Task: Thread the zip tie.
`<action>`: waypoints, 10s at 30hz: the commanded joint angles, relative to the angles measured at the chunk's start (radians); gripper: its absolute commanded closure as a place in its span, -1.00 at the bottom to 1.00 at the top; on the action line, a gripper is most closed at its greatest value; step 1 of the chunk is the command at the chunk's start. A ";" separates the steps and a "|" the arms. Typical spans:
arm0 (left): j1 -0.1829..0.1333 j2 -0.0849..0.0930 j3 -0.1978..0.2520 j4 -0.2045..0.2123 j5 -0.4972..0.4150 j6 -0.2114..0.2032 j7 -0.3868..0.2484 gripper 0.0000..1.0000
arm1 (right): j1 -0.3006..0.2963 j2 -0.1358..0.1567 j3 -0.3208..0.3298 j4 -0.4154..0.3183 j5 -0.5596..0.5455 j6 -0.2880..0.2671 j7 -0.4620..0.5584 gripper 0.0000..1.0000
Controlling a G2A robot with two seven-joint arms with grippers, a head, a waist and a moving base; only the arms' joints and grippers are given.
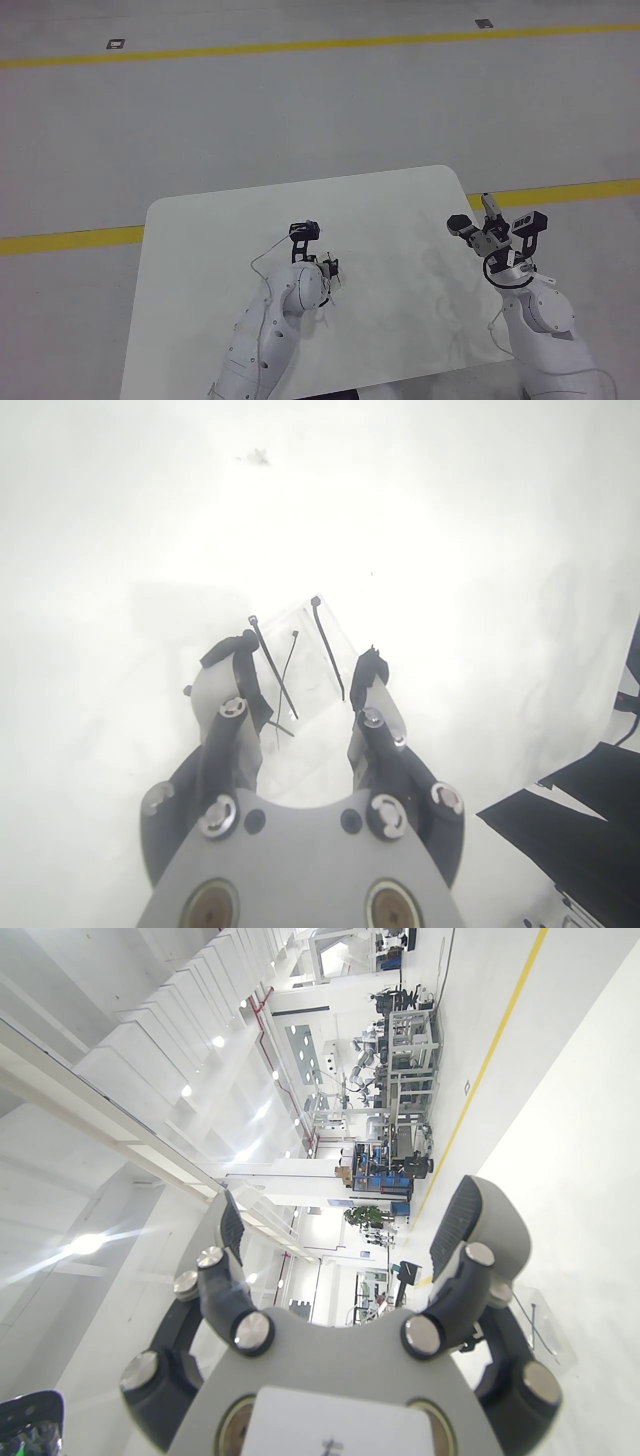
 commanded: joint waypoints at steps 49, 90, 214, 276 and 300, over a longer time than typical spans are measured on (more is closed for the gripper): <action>-0.025 -0.016 0.005 0.056 0.071 0.000 -0.035 0.64 | 0.000 0.000 0.000 0.000 0.000 0.000 0.000 -1.00; 0.020 0.007 0.015 -0.089 0.054 0.000 -0.117 1.00 | 0.000 0.000 0.000 0.000 0.000 0.000 0.000 -1.00; -0.098 0.361 0.114 -0.179 -1.057 -0.469 -0.261 1.00 | 0.311 0.005 -0.390 0.277 -0.144 -0.060 0.820 0.34; -0.021 0.461 0.133 -0.205 -1.188 -0.559 0.133 -1.00 | 0.263 -0.100 -0.267 0.335 -0.012 -0.060 0.698 1.00; 0.030 0.441 0.194 -0.146 -1.191 -0.680 0.602 -1.00 | 0.170 -0.207 -0.275 0.155 -0.100 -0.060 0.328 1.00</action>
